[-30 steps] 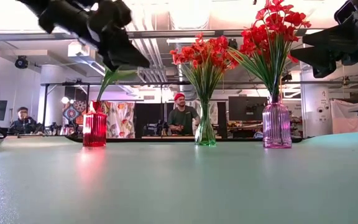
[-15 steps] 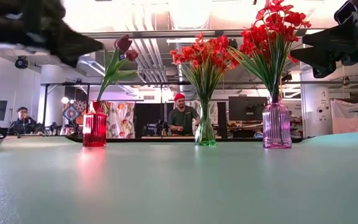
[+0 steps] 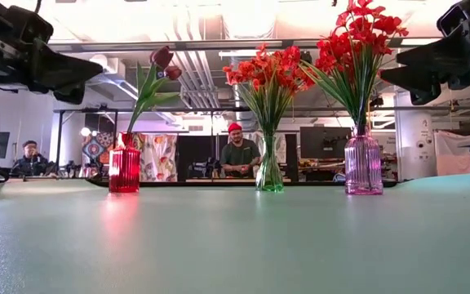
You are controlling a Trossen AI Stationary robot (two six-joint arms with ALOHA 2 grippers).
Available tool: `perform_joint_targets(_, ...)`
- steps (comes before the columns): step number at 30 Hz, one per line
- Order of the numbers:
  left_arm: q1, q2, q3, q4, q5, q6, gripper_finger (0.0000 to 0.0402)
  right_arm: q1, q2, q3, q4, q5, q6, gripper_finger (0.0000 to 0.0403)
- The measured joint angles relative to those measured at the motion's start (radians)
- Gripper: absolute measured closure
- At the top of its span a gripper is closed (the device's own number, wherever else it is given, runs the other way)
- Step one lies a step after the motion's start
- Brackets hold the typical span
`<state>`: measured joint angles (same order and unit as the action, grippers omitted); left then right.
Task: Sort flowers into vase by color
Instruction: Return to Home Position
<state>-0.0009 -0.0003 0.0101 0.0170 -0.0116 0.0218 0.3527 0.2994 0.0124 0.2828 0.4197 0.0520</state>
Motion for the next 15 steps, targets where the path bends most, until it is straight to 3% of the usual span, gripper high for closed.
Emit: perform_joint_targets(15,0.0,0.021,0.027,0.001,-0.004,0.022,0.0402,0.0,0.011,0.0,-0.005,0.0,0.0,0.0174)
